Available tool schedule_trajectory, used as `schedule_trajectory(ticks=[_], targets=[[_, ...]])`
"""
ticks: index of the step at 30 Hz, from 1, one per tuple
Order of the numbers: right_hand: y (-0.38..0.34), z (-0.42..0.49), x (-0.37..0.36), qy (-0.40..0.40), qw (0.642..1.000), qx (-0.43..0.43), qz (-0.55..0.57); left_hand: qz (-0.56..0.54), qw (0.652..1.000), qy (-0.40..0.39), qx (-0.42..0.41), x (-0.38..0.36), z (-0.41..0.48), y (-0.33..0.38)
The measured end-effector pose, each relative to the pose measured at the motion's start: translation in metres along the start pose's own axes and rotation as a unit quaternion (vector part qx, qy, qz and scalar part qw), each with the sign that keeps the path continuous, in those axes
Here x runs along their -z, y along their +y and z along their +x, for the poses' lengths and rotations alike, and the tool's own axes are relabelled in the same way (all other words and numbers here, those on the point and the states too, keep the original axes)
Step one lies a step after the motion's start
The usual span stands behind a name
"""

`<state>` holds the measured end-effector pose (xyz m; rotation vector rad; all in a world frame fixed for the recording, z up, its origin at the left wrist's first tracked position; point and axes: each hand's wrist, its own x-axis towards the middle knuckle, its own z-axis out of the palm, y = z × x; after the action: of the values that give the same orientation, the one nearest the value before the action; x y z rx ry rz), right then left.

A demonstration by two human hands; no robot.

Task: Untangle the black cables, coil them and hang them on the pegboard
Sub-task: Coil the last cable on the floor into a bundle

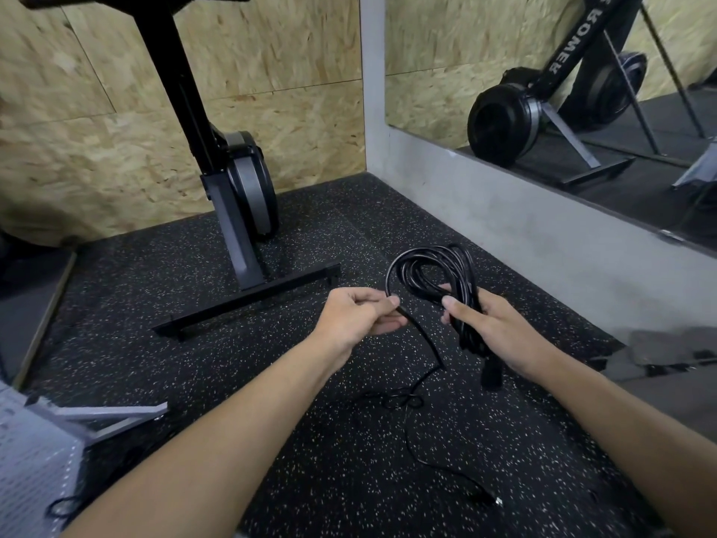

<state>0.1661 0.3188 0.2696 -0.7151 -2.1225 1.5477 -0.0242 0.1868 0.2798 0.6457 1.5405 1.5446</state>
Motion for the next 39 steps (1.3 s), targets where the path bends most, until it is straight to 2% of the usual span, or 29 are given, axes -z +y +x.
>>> schedule_trajectory(ticks=[5,9,18,23,25,29,32,34,36,39], targets=[[0.001,0.001,-0.013,-0.031,0.998,-0.018,0.056,-0.061,0.998,-0.004,0.034,-0.008,-0.003,0.002],[0.004,0.001,-0.017,-0.037,0.997,-0.033,0.059,-0.077,0.996,-0.011,0.053,-0.007,-0.004,0.0],[0.0,-0.002,-0.026,-0.022,0.995,-0.033,0.093,-0.081,0.992,-0.036,0.085,-0.004,-0.008,0.005],[0.0,0.002,-0.029,0.019,0.98,-0.065,0.189,-0.107,0.99,-0.028,0.084,-0.002,-0.01,0.009],[-0.002,0.003,-0.031,0.012,0.983,-0.062,0.174,-0.102,0.991,-0.035,0.082,-0.002,-0.011,0.008],[-0.006,-0.003,-0.037,-0.026,0.99,-0.07,0.12,-0.051,0.995,-0.048,0.067,-0.007,-0.012,-0.004],[-0.006,-0.002,-0.034,-0.021,0.992,-0.072,0.102,0.113,0.993,-0.021,-0.029,-0.006,-0.01,-0.013],[-0.008,-0.001,-0.031,-0.009,0.992,-0.067,0.109,0.168,0.983,-0.01,-0.073,-0.006,-0.01,-0.016],[-0.013,0.001,-0.028,0.013,0.988,-0.064,0.14,0.173,0.983,-0.035,-0.052,-0.005,-0.008,-0.017],[-0.019,0.002,-0.022,0.044,0.977,-0.069,0.198,0.243,0.961,-0.131,-0.003,0.0,-0.005,-0.022]])
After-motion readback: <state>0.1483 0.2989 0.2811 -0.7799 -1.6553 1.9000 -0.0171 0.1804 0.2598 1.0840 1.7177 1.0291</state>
